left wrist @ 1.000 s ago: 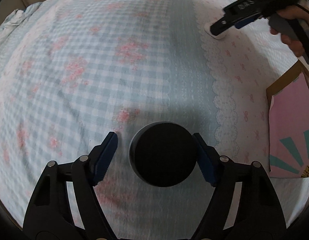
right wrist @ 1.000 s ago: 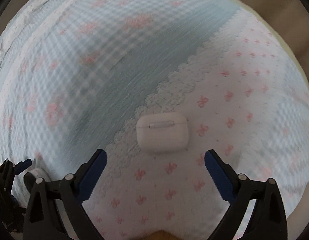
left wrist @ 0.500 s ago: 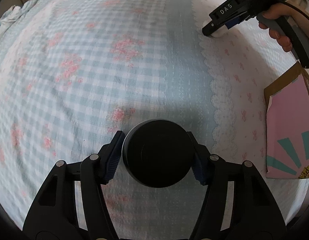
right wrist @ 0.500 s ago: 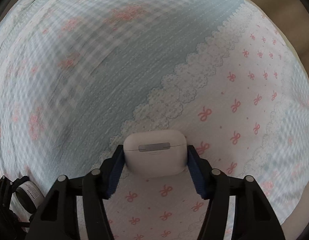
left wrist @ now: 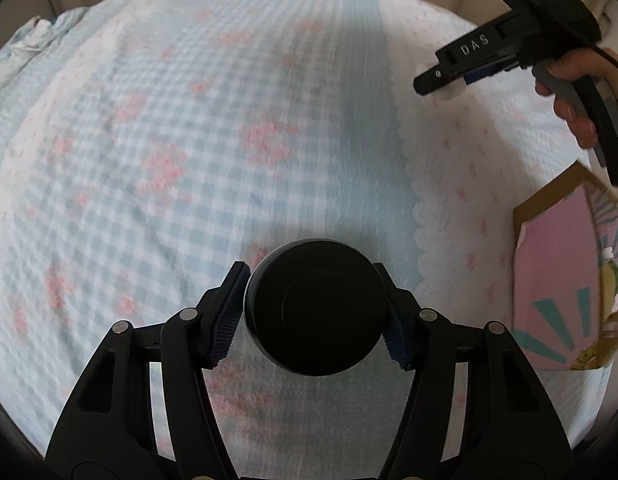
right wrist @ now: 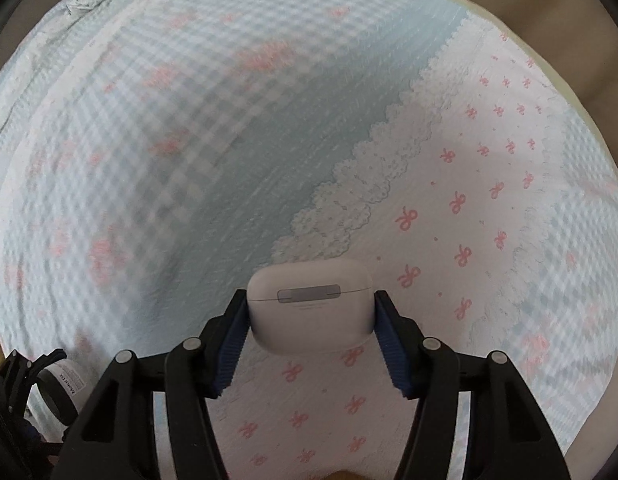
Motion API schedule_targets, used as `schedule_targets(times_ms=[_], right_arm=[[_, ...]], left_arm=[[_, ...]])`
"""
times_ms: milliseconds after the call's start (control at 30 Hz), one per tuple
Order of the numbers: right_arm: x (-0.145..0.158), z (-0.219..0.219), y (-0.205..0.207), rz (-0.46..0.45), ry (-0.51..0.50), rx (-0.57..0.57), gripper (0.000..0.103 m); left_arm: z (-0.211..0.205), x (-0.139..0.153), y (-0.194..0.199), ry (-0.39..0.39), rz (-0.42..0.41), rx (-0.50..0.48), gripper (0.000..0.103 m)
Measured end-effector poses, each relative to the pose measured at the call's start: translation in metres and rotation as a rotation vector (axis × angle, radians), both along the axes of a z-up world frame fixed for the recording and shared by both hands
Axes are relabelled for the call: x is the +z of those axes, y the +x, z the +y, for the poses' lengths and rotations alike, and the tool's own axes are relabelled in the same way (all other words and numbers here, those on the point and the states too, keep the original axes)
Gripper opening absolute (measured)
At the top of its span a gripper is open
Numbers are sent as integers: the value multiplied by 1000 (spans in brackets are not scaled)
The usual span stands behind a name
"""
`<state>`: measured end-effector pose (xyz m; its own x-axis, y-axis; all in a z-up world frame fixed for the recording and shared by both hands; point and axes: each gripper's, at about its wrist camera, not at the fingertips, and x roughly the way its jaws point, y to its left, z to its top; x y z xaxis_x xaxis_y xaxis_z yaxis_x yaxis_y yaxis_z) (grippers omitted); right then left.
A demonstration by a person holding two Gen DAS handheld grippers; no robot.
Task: Organize rigid objects
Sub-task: 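Grasp the black-lidded jar with left tool while right tool grasps white earbud case, then carry jar and earbud case into the cardboard box and open both tools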
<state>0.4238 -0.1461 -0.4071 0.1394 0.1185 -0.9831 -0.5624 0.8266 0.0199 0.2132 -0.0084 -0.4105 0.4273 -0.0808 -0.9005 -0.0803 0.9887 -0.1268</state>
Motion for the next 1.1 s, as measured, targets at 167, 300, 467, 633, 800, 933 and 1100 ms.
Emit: schedule_targets(times_ms=[167,300,467,633,800,933,1100], right_arm=[[41,-7,-22,-36,47,-26,57],[79,-25,-41,-63,89,-65,57],[125,-54,-77,-90,135,-139,57],[163,-101,-118,-104,172,-238,57],[188,-158,-160,-116,207,-362,57],[194,-206,-187,-125,198,-454,57],[190,-267,-210,-125,155,-559,57]], left_arm=[[-3,36,0,-1,-55,-14,57],[-11,74,-5,-2,-102,-44,57],[-27,127,-11,-25,-145,-104,57],[-58,168,-18,-51,-154,-186,57],[-104,195,-22,-57,-170,-275,57],[-143,203,-22,-92,-162,-335,57],[-199,204,-19,-118,-147,-426,57]])
